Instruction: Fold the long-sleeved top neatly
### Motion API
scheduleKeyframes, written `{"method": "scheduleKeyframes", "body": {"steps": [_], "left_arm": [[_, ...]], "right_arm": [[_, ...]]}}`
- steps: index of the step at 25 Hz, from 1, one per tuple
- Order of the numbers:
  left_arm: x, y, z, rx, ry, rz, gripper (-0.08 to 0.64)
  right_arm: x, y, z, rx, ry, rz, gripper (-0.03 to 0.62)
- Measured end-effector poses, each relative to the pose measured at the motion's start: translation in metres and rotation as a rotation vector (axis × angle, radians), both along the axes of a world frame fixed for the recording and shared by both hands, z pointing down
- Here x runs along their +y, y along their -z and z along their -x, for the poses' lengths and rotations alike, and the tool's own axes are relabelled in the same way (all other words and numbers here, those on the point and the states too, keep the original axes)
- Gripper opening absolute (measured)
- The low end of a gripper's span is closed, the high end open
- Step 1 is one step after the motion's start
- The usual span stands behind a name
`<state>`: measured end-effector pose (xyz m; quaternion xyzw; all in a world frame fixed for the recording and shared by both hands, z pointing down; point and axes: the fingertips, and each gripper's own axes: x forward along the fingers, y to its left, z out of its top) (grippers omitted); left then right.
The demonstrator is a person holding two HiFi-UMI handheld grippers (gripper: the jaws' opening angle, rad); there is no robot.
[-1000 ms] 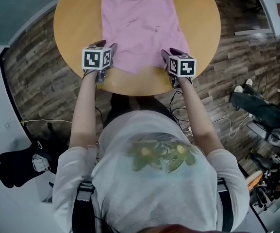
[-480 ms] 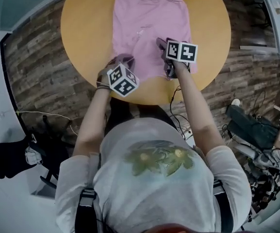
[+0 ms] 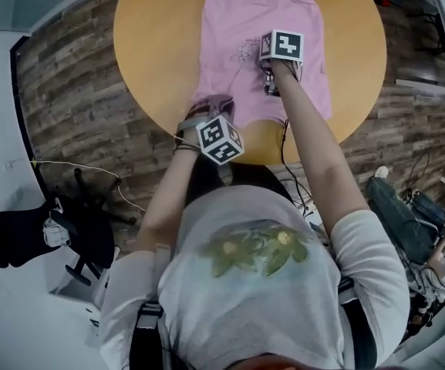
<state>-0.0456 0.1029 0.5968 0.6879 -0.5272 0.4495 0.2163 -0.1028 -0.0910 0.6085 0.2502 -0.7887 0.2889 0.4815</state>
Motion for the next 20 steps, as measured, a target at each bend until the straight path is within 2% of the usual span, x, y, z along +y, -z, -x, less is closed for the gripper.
{"method": "scheduleKeyframes", "body": {"steps": [2, 4, 6, 8, 9, 10, 11, 13, 14, 16, 17, 20], "left_arm": [[0.003, 0.016, 0.018, 0.055, 0.111, -0.054, 0.017], [0.006, 0.039, 0.038, 0.096, 0.230, -0.131, 0.016], [0.005, 0.067, 0.052, 0.132, 0.310, -0.222, 0.015], [-0.004, 0.092, 0.049, 0.201, 0.316, -0.292, 0.016], [-0.011, 0.100, 0.039, 0.249, 0.284, -0.301, 0.017], [-0.017, 0.102, 0.024, 0.299, 0.234, -0.287, 0.018], [-0.022, 0.099, 0.006, 0.344, 0.175, -0.252, 0.028], [-0.022, 0.081, -0.024, 0.399, 0.085, -0.150, 0.103], [-0.018, 0.070, -0.032, 0.408, 0.072, -0.104, 0.105], [-0.007, 0.052, -0.029, 0.395, 0.106, -0.051, 0.109], [-0.001, 0.046, -0.020, 0.378, 0.142, -0.043, 0.109], [0.011, 0.033, 0.025, 0.311, 0.270, -0.047, 0.111]], "right_arm": [[0.002, 0.041, 0.010, -0.166, -0.021, -0.010, 0.057], [0.009, 0.105, 0.018, -0.420, -0.029, -0.017, 0.057], [0.016, 0.177, 0.013, -0.694, -0.009, -0.044, 0.058], [0.018, 0.236, -0.010, -0.874, 0.045, -0.124, 0.058], [0.017, 0.252, -0.026, -0.914, 0.072, -0.181, 0.058], [0.012, 0.257, -0.046, -0.916, 0.084, -0.239, 0.058], [0.004, 0.248, -0.069, -0.874, 0.073, -0.287, 0.058], [-0.016, 0.191, -0.125, -0.686, -0.022, -0.300, 0.066], [-0.022, 0.151, -0.156, -0.577, -0.091, -0.254, 0.095], [-0.020, 0.079, -0.214, -0.411, -0.233, -0.113, 0.163], [-0.015, 0.055, -0.236, -0.366, -0.294, -0.057, 0.170], [-0.006, 0.034, -0.269, -0.348, -0.394, -0.013, 0.173]]}}
